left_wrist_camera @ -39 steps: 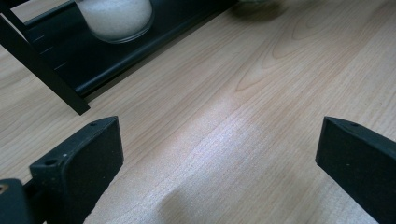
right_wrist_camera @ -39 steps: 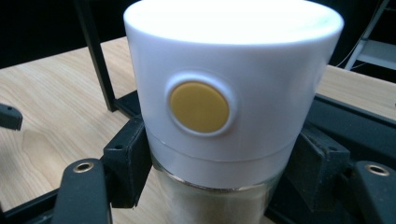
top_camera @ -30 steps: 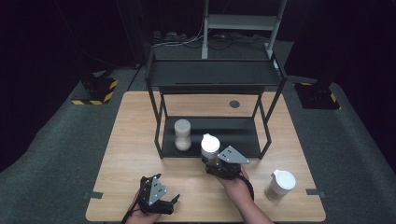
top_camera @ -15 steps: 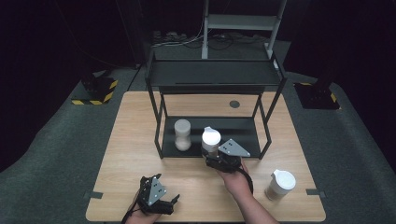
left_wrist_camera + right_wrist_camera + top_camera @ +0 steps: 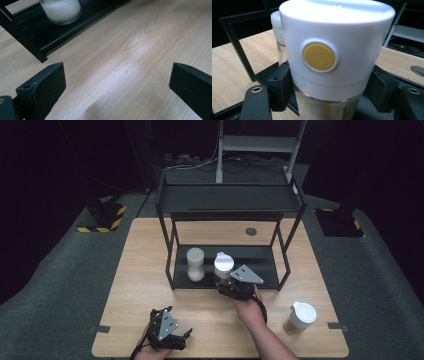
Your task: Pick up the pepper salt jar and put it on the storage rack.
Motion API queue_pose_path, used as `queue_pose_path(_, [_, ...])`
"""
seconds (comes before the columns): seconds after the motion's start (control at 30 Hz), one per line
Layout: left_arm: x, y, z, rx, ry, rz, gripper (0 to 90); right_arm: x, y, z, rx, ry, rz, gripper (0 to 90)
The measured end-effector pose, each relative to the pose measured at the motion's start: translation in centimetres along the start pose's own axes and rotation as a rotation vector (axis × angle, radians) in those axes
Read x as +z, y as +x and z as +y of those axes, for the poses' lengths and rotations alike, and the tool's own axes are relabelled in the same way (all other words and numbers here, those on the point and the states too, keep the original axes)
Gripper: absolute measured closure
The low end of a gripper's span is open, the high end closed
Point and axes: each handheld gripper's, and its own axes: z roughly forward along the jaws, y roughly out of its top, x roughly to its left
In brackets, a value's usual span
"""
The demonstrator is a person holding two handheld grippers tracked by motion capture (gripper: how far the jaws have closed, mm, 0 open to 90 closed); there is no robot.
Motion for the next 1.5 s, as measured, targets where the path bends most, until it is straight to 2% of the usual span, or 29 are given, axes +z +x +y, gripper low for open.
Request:
queue_pose_path(0.8, [-0.1,0.1,0.0,-0.002,-0.007,-0.008,1.0,2.8,-1.1,0.9,0.011,0.008,-0.033,30.0])
queue_pose_path(1.5, [-0.2,0.1,-0.1,-0.007,-0.016,-0.01,1.0,5.1,-1.5,0.2,0.018,0.036,-0.053,30.0])
